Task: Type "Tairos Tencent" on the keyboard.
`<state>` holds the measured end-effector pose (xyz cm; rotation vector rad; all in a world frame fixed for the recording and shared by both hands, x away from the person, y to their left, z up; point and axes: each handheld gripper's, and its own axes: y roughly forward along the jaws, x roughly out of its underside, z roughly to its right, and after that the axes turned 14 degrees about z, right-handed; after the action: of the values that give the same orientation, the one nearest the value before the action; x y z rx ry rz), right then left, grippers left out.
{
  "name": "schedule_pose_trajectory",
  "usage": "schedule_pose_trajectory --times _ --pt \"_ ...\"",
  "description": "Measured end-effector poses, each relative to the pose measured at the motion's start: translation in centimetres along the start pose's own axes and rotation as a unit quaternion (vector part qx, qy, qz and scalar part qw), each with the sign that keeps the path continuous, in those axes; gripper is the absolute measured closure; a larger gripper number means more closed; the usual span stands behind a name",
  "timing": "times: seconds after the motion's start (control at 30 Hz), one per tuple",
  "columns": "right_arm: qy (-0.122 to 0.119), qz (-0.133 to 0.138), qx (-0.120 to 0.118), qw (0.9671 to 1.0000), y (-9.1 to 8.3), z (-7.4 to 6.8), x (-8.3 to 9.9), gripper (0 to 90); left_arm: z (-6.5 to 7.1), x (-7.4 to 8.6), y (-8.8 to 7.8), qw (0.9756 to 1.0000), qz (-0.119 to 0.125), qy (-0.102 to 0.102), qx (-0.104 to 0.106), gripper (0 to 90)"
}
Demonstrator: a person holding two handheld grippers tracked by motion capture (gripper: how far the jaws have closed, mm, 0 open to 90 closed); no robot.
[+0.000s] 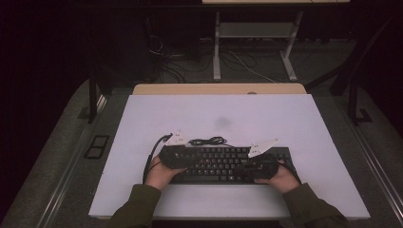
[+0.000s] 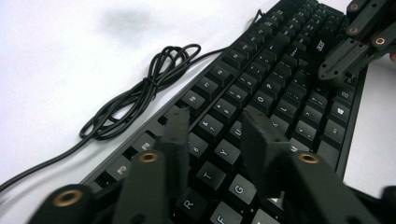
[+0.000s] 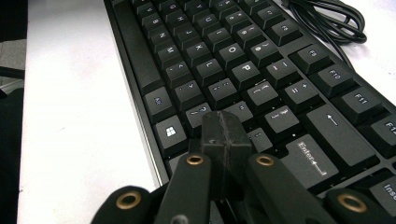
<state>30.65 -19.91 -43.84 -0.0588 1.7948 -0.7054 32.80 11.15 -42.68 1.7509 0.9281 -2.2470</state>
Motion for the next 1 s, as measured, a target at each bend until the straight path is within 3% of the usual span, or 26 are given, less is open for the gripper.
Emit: schedule_pose_trajectory --times 0.47,1.0 --pt "0.000 0.000 0.000 1.0000 0.01 0.01 -0.01 89.4 -0.11 0.13 -0.01 0.9996 -0.027 -0.007 0.000 88.7" --pt "-0.002 -0.001 0.000 1.0000 0.00 0.02 -0.02 89.4 -0.23 0.35 0.31 0.9985 -0.054 -0.004 -0.004 89.1"
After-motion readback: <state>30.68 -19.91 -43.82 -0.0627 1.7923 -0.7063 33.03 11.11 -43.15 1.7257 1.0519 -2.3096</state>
